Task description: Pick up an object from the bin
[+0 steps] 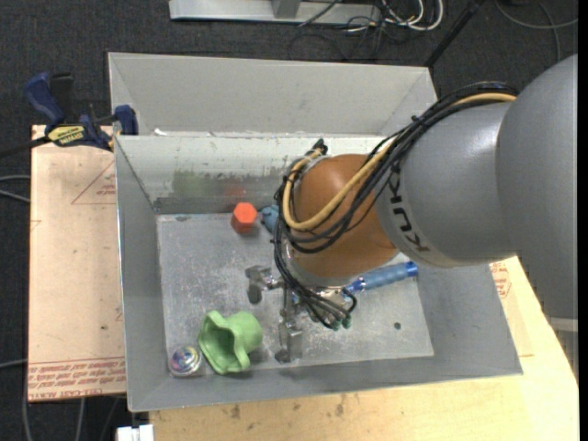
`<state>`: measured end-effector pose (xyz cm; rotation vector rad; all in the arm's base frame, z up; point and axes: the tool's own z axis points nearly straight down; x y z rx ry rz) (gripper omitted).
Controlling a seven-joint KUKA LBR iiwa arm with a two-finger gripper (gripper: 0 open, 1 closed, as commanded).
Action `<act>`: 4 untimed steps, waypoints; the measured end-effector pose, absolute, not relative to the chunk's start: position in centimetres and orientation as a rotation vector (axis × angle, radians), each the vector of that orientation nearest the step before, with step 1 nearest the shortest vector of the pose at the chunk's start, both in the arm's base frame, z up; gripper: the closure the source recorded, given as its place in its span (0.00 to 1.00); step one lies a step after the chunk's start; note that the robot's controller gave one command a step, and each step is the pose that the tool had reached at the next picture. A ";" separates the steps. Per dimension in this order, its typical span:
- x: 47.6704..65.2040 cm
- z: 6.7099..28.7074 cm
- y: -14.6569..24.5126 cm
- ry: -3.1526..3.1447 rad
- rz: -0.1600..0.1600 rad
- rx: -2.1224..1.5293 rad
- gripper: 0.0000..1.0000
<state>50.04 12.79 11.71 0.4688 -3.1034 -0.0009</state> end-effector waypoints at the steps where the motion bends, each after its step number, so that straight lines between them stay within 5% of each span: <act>1: 48.8 7.2 17.5 -2.960 -0.001 1.103 0.00; 2: 48.9 7.3 17.4 -2.967 -0.003 1.092 1.00; 4: 48.9 7.3 17.4 -2.967 -0.003 1.092 1.00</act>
Offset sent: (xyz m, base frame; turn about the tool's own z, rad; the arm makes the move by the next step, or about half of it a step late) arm -0.0173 0.0450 -0.0471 -0.4141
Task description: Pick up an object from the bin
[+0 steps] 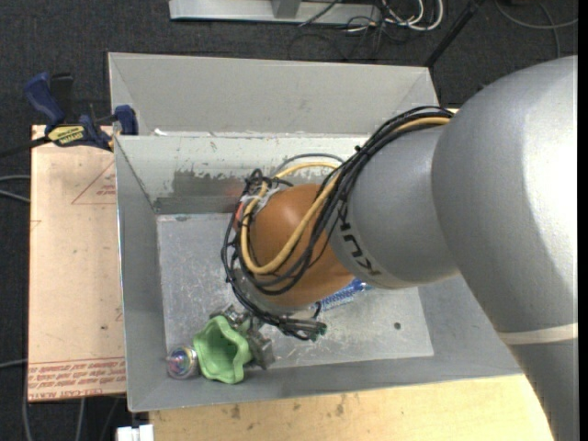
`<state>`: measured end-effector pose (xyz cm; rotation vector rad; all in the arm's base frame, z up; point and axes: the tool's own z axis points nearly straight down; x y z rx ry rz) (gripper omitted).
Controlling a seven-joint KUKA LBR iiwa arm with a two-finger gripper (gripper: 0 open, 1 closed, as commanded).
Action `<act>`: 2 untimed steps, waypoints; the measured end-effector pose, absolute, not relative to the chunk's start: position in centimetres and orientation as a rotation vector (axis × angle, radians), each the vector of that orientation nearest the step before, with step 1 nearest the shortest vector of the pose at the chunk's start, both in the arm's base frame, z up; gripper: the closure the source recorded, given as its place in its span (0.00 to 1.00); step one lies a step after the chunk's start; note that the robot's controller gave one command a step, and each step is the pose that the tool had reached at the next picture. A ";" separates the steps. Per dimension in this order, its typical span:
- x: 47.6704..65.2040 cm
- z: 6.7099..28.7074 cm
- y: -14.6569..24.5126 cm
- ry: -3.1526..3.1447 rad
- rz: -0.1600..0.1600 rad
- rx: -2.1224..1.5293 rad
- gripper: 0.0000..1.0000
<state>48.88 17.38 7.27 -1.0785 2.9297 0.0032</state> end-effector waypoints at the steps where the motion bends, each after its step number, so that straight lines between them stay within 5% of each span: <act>1: 48.9 7.3 17.4 2.930 0.003 -1.079 1.00; 2: 48.9 7.3 17.4 2.930 0.004 -1.079 1.00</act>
Offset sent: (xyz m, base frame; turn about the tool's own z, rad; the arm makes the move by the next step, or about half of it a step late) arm 0.0000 0.0000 0.0000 0.0000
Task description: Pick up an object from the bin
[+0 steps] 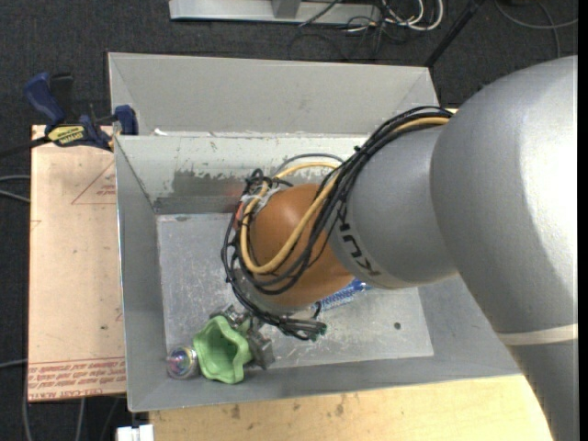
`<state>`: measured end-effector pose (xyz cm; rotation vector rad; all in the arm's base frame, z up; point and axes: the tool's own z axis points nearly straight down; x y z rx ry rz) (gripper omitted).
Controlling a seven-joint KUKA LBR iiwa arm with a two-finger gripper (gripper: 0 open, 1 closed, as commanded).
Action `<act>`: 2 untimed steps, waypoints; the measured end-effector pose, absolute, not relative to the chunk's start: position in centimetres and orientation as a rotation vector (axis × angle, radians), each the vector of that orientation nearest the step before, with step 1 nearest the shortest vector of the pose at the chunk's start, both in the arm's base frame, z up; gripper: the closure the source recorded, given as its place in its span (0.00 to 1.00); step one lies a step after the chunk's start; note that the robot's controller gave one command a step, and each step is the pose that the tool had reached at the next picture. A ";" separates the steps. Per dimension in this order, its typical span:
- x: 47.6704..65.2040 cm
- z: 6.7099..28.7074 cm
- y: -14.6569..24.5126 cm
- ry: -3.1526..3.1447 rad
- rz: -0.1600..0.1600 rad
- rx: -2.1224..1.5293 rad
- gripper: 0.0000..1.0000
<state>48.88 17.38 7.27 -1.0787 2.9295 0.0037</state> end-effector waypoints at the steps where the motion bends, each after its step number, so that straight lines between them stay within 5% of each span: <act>1: 48.9 7.3 17.4 2.930 0.004 -1.078 1.00; 2: 48.9 7.3 17.4 2.930 0.004 -1.078 1.00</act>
Offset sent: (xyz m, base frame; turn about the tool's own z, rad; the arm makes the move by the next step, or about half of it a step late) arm 0.0000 0.0000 0.0000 0.0000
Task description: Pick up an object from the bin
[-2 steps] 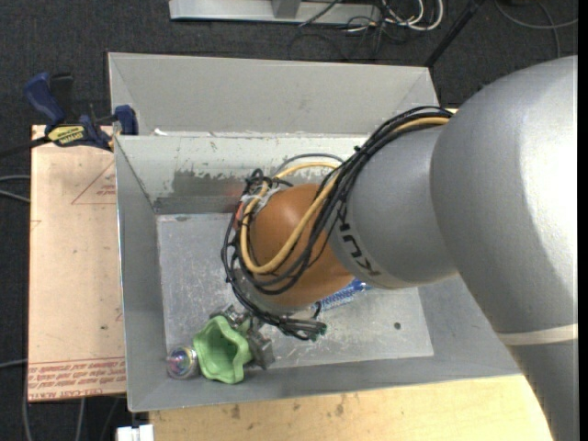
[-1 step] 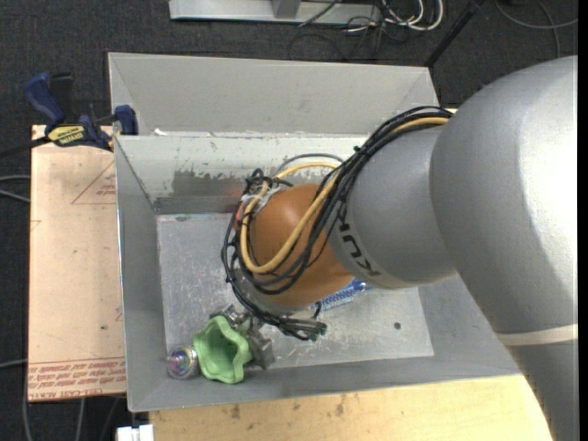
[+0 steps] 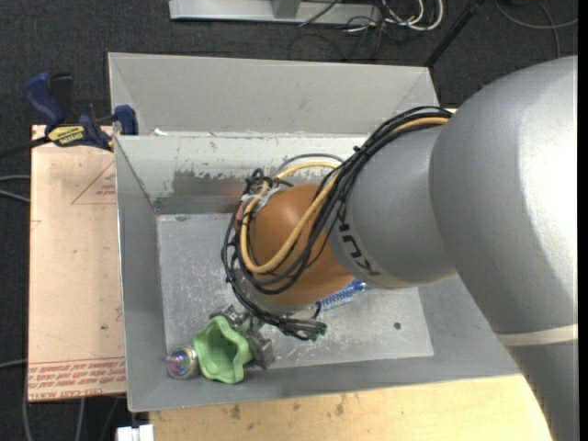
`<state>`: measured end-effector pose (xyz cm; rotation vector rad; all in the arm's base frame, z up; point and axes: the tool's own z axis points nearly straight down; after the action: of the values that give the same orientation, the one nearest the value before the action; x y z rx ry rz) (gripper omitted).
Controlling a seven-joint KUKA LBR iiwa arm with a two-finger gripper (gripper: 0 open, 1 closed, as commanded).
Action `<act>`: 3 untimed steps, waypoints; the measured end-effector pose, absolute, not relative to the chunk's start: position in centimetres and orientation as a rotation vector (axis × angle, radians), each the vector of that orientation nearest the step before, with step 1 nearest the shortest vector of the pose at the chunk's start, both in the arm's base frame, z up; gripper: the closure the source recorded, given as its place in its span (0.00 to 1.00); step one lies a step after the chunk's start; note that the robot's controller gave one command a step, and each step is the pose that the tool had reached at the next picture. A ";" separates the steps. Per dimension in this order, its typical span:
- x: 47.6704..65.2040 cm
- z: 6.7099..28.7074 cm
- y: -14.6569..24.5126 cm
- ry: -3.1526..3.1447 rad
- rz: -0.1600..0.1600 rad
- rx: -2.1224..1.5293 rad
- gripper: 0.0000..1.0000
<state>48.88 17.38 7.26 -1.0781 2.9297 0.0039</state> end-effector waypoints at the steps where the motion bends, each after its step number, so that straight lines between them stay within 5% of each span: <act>1: 48.9 7.3 17.4 2.930 0.004 -1.078 1.00; 3: 48.9 7.3 17.4 2.930 0.004 -1.078 1.00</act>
Offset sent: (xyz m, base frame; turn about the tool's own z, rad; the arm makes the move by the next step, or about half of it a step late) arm 0.0000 0.0000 0.0000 0.0000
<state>48.88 17.37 7.26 -1.0779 2.9298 0.0043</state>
